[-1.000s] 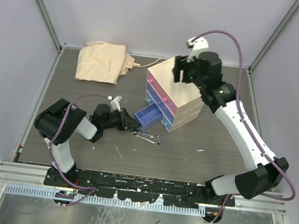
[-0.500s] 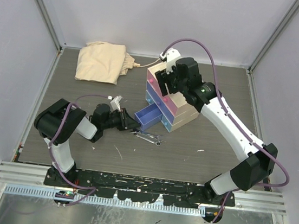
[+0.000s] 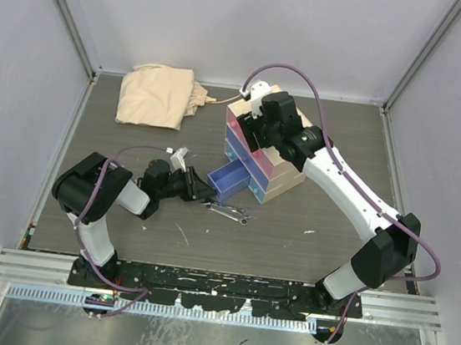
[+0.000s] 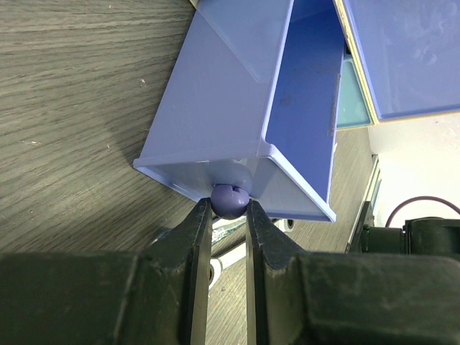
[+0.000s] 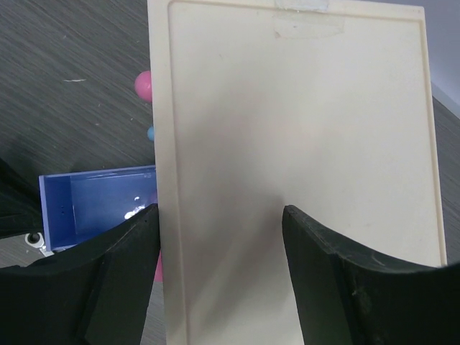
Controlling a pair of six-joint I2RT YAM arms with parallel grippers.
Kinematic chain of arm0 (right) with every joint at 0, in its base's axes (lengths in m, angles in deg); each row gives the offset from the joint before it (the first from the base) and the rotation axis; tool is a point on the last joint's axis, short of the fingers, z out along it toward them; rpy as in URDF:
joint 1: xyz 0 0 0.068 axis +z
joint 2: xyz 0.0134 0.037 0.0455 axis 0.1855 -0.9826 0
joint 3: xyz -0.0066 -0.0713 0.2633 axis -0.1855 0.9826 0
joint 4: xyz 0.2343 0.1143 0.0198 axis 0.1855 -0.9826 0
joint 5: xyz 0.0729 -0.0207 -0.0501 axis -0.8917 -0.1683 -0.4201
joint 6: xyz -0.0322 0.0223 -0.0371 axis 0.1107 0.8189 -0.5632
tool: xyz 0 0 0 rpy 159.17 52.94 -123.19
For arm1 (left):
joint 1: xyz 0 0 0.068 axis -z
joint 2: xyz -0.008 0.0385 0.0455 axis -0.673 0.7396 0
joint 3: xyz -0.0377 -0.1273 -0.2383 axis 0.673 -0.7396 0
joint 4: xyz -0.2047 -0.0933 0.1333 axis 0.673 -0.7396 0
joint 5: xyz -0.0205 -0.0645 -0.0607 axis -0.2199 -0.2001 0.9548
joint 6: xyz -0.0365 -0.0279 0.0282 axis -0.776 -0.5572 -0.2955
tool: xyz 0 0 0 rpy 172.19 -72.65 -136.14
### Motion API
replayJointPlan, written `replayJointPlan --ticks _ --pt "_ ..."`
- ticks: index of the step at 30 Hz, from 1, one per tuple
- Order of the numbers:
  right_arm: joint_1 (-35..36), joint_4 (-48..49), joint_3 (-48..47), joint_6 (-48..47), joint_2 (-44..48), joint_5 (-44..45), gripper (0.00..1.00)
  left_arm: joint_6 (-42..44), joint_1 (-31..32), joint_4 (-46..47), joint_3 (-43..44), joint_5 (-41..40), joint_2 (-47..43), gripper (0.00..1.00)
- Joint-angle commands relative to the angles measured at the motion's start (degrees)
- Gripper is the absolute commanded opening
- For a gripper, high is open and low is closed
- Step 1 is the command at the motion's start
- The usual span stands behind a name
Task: Sort the tools into containers
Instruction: Open the drawer in the storage box, then move the wrench to the center of the board.
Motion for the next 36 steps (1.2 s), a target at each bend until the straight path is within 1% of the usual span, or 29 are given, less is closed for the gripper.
replayJointPlan --ticks 1,5,13,19,23,27,30,31,32,34,36 --pt "0.19 0.59 -0.9 -0.9 -0.35 6.35 0.71 3.25 -0.3 -4.43 -1.28 1.17 -2.39 0.16" --pt "0.18 0.48 -0.97 -0.99 -0.96 8.46 0.7 4.31 -0.42 -6.19 -2.56 0.94 -4.28 0.16" --pt "-0.07 0.46 -0.61 -1.08 -1.29 9.23 0.7 6.2 -1.75 -10.12 -4.09 1.05 -8.23 0.16" --pt "-0.24 1.26 -0.28 -0.82 -0.54 6.55 0.7 6.21 -1.94 -11.72 -3.41 1.9 -10.05 0.23" --pt "-0.17 2.71 -0.62 -0.51 1.88 3.17 0.7 6.15 -1.94 -14.73 -2.32 1.8 -14.4 0.27" --pt "-0.19 5.08 0.14 0.09 5.84 -0.91 0.71 8.26 -1.97 -22.91 -0.9 -0.45 -22.13 0.31" --pt "-0.2 6.18 1.3 0.41 9.11 -4.37 0.71 10.56 -2.26 -33.19 0.54 -4.2 -29.3 0.34" --pt "-0.25 6.17 1.81 0.41 10.2 -5.59 0.71 11.56 -2.43 -36.55 1.07 -6.02 -32.97 0.4" --pt "-0.04 6.13 2.37 0.52 11.13 -6.24 0.71 12.31 -2.61 -40.42 1.72 -8.07 -35.64 0.43" --pt "0.91 5.55 3.23 0.76 12.97 -6.83 0.71 13.9 -2.98 -47.26 3.37 -12.66 -40.24 0.47" --pt "4.41 4.56 4.24 0.68 14.92 -5.99 0.71 14.88 -4.04 -52.87 4.46 -15.22 -44.81 0.5"
